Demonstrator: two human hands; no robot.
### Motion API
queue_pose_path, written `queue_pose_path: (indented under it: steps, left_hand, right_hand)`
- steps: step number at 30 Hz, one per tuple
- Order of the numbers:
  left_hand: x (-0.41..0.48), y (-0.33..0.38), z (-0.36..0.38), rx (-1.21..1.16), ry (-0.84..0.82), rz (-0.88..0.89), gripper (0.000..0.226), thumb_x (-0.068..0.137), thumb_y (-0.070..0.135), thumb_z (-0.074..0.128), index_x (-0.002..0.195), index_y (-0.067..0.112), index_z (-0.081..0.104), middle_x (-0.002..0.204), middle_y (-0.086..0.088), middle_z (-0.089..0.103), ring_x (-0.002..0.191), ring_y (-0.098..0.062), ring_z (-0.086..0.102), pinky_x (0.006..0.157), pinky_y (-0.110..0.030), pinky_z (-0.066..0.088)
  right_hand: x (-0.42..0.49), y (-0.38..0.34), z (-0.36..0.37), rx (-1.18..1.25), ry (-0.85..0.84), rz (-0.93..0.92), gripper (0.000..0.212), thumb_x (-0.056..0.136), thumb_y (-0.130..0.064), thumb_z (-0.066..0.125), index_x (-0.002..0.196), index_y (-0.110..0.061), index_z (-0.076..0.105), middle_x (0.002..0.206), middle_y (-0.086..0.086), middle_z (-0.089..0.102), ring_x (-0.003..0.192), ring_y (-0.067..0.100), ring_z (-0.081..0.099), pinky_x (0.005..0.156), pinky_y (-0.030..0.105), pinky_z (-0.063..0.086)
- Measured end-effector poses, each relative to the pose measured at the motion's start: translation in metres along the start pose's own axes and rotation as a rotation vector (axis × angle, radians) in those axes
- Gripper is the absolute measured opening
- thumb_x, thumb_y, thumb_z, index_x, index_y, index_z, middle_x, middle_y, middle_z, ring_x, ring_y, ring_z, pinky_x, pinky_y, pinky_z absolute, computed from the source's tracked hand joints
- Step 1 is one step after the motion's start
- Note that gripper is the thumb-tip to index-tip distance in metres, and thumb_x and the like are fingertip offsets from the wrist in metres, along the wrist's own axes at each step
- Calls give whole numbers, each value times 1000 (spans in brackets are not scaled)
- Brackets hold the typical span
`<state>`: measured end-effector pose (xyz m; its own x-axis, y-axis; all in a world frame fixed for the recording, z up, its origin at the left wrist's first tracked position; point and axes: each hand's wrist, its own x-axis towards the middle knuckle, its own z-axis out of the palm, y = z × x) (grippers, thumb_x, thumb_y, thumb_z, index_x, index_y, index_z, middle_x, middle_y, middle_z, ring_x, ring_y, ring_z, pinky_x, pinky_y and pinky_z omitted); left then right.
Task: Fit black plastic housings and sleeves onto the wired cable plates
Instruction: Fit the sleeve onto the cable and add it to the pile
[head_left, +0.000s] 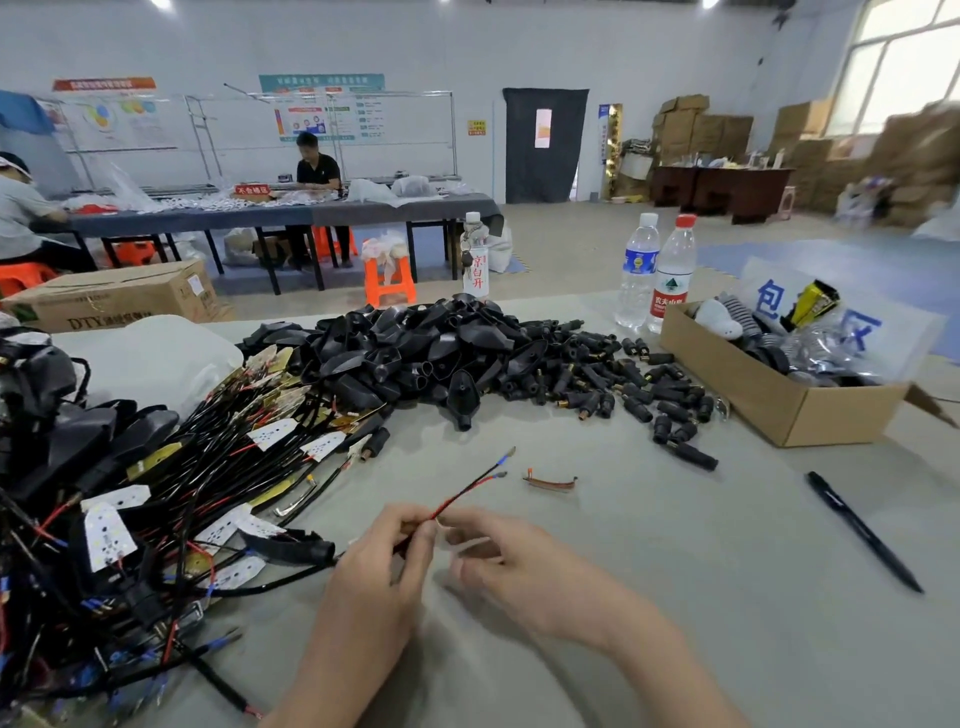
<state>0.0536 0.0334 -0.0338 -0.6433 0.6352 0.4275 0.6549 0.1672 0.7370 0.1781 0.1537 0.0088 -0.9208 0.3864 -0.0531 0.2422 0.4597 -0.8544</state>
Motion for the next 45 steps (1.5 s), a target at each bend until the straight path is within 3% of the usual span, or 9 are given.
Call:
queue_pose_path:
  steps: [3, 11, 15, 18, 20, 22, 24, 27, 45]
  left_hand:
    - [0, 1, 2, 22, -40, -78, 20, 96, 33, 53, 101, 52, 47, 86, 24, 65, 82, -7, 64, 80, -46, 52]
    - [-1, 0, 3, 84, -49, -46, 24, 97, 24, 52, 100, 46, 43, 77, 21, 60, 73, -7, 58, 65, -32, 44]
    - [-3, 2, 2, 116, -32, 0, 8, 99, 39, 49, 96, 44, 43, 72, 21, 59, 74, -5, 55, 60, -25, 38]
    - [-3, 3, 2, 136, -32, 26, 7, 98, 41, 46, 92, 40, 44, 66, 12, 53, 68, -7, 52, 58, -24, 37]
    - [-4, 4, 2, 119, -24, 28, 9, 98, 41, 46, 90, 36, 45, 62, 7, 51, 64, -10, 51, 57, -24, 38]
    - [-3, 4, 2, 95, -14, 20, 13, 98, 39, 47, 87, 31, 47, 61, 5, 52, 63, -13, 52, 57, -27, 39]
    - [-2, 2, 1, 71, -6, 7, 19, 98, 38, 48, 83, 27, 50, 61, 3, 53, 63, -14, 53, 60, -33, 42]
    - [-3, 2, 0, 28, -11, -11, 27, 97, 42, 49, 79, 21, 53, 60, -2, 50, 62, -18, 52, 62, -42, 44]
    - [0, 4, 2, 90, 47, 141, 45, 80, 53, 52, 60, 23, 27, 51, 5, 26, 48, -9, 23, 48, -24, 23]
  right_hand:
    - [-6, 17, -49, -255, 93, 58, 37, 100, -24, 53, 137, -29, 54, 131, -10, 60, 113, 4, 56, 103, 22, 41]
    - [8, 103, -154, -678, 573, 475, 60, 102, -13, 43, 156, -11, 18, 152, 17, 39, 136, 36, 39, 112, 46, 35]
    - [7, 121, -165, -810, 521, 517, 76, 92, 8, 38, 157, -9, 3, 121, 18, 56, 99, 32, 59, 79, 43, 50]
    - [6, 113, -165, -836, 532, 466, 72, 94, 3, 43, 156, -10, 10, 83, 6, 51, 68, 21, 50, 55, 32, 38]
    - [5, 98, -158, -548, 579, 430, 66, 97, -6, 49, 154, -13, 17, 86, 10, 58, 67, 21, 54, 54, 31, 40]
    - [-1, 74, -139, 173, 633, 322, 48, 97, -7, 55, 141, -10, 38, 104, 16, 64, 77, 24, 65, 71, 36, 56]
    - [-6, 52, -108, 805, 588, 157, 23, 95, 0, 56, 118, -3, 54, 94, 16, 67, 77, 23, 72, 73, 32, 61]
    - [-6, 35, -62, 1250, 526, 92, 14, 96, 3, 53, 105, -3, 61, 81, 15, 71, 76, 23, 74, 68, 28, 62]
    - [8, 38, -18, 1555, 415, 109, 34, 79, -4, 65, 113, 0, 65, 110, 20, 66, 90, 27, 74, 69, 29, 61]
